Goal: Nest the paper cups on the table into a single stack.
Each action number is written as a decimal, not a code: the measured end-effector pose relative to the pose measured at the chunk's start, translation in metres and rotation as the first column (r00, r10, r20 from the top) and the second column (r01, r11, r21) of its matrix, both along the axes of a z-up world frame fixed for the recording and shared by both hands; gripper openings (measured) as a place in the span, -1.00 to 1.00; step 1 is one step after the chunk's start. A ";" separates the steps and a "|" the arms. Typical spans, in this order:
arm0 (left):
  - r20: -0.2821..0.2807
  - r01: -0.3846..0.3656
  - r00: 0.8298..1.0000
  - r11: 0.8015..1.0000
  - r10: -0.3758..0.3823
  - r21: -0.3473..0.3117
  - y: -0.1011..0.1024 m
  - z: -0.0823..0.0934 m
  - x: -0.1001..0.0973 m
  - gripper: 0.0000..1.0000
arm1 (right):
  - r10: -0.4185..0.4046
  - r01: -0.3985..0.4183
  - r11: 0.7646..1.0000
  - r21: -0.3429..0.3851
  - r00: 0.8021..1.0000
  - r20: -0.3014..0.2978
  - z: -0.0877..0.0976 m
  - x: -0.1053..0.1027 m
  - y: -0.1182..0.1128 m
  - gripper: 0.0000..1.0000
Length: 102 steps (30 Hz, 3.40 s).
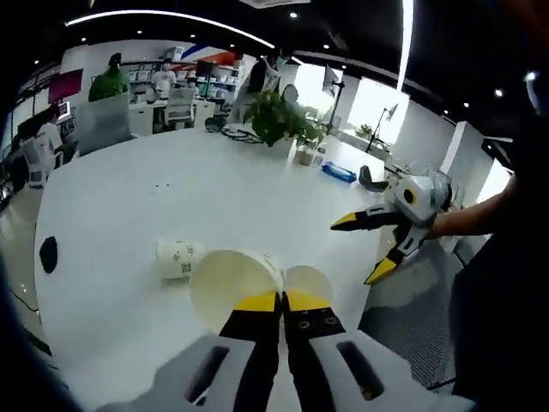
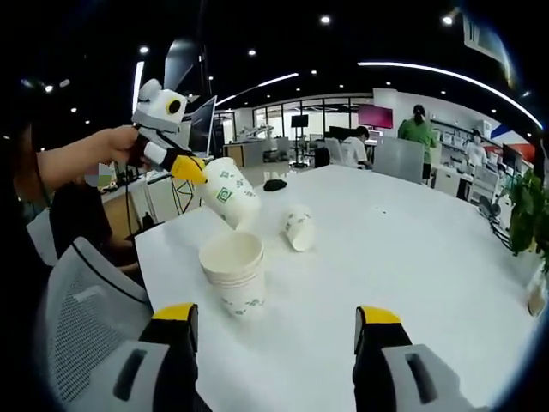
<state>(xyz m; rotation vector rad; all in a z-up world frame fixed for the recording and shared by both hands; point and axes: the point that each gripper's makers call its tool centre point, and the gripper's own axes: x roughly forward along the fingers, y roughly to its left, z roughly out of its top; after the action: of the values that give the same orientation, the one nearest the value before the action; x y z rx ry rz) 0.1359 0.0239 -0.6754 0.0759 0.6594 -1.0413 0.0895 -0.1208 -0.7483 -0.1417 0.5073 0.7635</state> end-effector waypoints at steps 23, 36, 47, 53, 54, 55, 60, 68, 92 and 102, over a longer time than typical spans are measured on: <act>0.099 0.239 0.961 0.956 -0.258 0.172 -0.035 0.010 -0.031 -1.00 | -0.004 0.004 1.000 0.006 1.000 0.025 0.005 0.002 -0.001 0.57; 0.079 0.354 0.916 0.885 -0.393 0.301 -0.042 -0.012 -0.044 -1.00 | -0.017 0.017 1.000 -0.001 1.000 0.007 -0.001 -0.002 -0.005 0.53; 0.062 0.399 0.893 0.849 -0.445 0.345 -0.053 -0.033 -0.052 -0.99 | -0.009 0.009 1.000 -0.005 1.000 -0.006 -0.005 -0.004 -0.003 0.50; 0.061 0.408 0.888 0.843 -0.455 0.350 -0.058 -0.039 -0.051 -0.92 | -0.015 0.015 1.000 0.001 1.000 -0.004 -0.004 -0.003 -0.008 0.50; 0.063 0.406 0.889 0.844 -0.454 0.350 -0.059 -0.041 -0.050 -0.91 | -0.016 0.016 1.000 0.003 1.000 -0.003 -0.003 -0.002 -0.008 0.50; 0.063 0.403 0.890 0.846 -0.451 0.349 -0.059 -0.042 -0.049 -0.88 | -0.016 0.016 1.000 0.005 1.000 -0.003 -0.003 -0.002 -0.008 0.50; 0.055 0.392 0.900 0.859 -0.433 0.330 -0.064 -0.048 -0.049 -0.83 | -0.019 0.019 1.000 0.015 1.000 0.004 0.000 -0.001 -0.007 0.51; 0.096 0.361 0.912 0.892 -0.399 0.272 -0.064 -0.035 -0.041 -0.65 | -0.028 0.027 0.999 0.036 1.000 0.011 0.003 -0.001 -0.009 0.54; 0.192 -0.080 0.979 0.996 0.070 0.047 -0.021 -0.023 0.050 0.38 | -0.067 0.065 0.995 0.077 0.998 0.021 0.009 0.004 -0.016 0.58; 0.197 -0.233 0.954 0.973 0.226 0.009 -0.009 -0.030 0.082 0.53 | -0.086 0.084 0.993 0.082 0.996 0.020 0.008 0.001 -0.022 0.63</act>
<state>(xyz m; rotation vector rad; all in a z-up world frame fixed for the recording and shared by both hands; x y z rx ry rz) 0.2176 0.0145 -0.7056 0.1244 0.4933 -0.7874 0.0909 -0.1430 -0.7400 -0.0534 0.4561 0.6973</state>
